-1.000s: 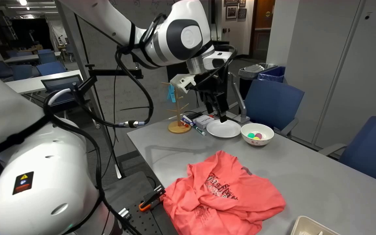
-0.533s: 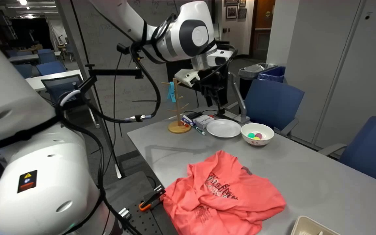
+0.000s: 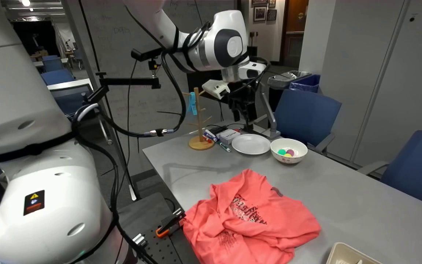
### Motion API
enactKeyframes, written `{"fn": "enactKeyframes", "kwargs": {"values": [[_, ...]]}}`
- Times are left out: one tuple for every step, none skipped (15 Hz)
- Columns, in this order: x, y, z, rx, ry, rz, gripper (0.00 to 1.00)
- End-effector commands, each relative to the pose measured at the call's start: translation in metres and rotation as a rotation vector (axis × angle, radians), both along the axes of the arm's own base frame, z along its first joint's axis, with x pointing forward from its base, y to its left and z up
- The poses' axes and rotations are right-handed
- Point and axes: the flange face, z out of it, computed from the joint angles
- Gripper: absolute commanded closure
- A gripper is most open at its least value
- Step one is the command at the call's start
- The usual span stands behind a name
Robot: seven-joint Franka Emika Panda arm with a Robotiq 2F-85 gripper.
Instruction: Unfold the sweatshirt on the table
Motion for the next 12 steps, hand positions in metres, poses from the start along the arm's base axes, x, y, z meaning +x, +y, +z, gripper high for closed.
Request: {"fn": "enactKeyframes", "kwargs": {"values": [[-0.014,-0.006,-0.033,0.021,0.065,-0.016,0.00],[-0.022,-0.007,-0.047,0.022,0.099,-0.016,0.00],[-0.029,-0.009,-0.061,0.022,0.129,-0.015,0.00],[-0.035,-0.012,-0.075,0.027,0.154,-0.017,0.00],[-0.040,-0.014,-0.087,0.031,0.174,-0.017,0.00],[-0.044,-0.017,-0.099,0.036,0.192,-0.017,0.00],[-0.047,-0.020,-0.111,0.036,0.203,-0.015,0.00],[-0.048,-0.023,-0.121,0.034,0.212,-0.015,0.00],[-0.048,-0.027,-0.130,0.033,0.224,-0.018,0.00],[-0.048,-0.032,-0.138,0.026,0.245,-0.026,0.00],[-0.050,-0.027,-0.125,0.015,0.233,-0.036,0.00],[-0.051,-0.031,-0.133,0.015,0.247,-0.040,0.00]]}}
